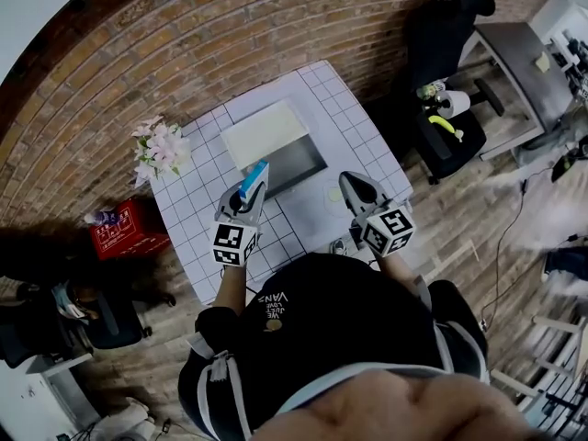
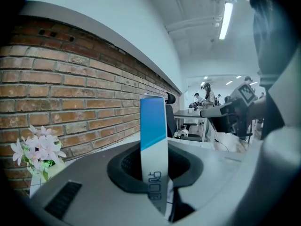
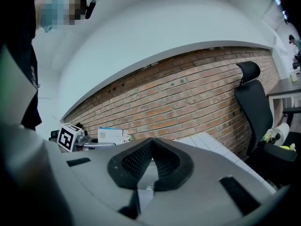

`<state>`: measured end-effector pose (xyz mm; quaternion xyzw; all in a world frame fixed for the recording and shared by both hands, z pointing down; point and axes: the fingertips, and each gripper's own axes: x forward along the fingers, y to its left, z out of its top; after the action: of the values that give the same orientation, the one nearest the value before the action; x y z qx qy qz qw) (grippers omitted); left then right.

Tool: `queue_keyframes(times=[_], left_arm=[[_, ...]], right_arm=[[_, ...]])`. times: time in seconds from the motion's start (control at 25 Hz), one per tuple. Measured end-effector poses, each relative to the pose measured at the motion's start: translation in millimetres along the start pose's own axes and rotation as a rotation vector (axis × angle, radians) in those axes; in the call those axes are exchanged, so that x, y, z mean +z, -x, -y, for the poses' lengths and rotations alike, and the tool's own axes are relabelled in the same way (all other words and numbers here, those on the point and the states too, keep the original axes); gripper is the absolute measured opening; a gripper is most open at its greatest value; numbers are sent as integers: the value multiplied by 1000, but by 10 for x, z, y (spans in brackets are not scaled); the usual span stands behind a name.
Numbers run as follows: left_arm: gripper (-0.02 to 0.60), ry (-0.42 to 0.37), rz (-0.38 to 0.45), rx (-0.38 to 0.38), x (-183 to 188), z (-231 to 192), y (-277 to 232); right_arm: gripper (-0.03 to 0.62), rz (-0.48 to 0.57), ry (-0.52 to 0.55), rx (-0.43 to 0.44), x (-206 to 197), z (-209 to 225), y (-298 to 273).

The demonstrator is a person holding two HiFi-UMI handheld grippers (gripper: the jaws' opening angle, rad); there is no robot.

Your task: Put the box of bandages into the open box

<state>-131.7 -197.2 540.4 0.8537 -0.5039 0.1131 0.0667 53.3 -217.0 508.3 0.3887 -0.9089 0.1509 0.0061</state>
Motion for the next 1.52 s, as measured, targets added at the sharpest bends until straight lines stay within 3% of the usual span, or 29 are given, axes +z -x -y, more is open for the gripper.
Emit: queue_keyframes(times=[0.2, 0.44, 0.84, 1.2, 1.52], left_arm=[[78, -58, -55, 16, -131, -9, -211], [78, -156, -181, 4, -418, 8, -445], [78, -191, -316, -19, -864, -66, -721], [78, -263, -466, -62, -1111, -86, -897], [78, -351, -550, -74, -1238, -136, -1039]], right_arm=[[-5, -8, 2, 11, -5, 134, -12], [-6, -10, -22, -2, -49, 259, 39], [-5, -19, -40, -55, -145, 350, 164], [-6, -20, -52, -84, -188, 368, 253], [-6, -26, -59, -104, -233, 389, 324]])
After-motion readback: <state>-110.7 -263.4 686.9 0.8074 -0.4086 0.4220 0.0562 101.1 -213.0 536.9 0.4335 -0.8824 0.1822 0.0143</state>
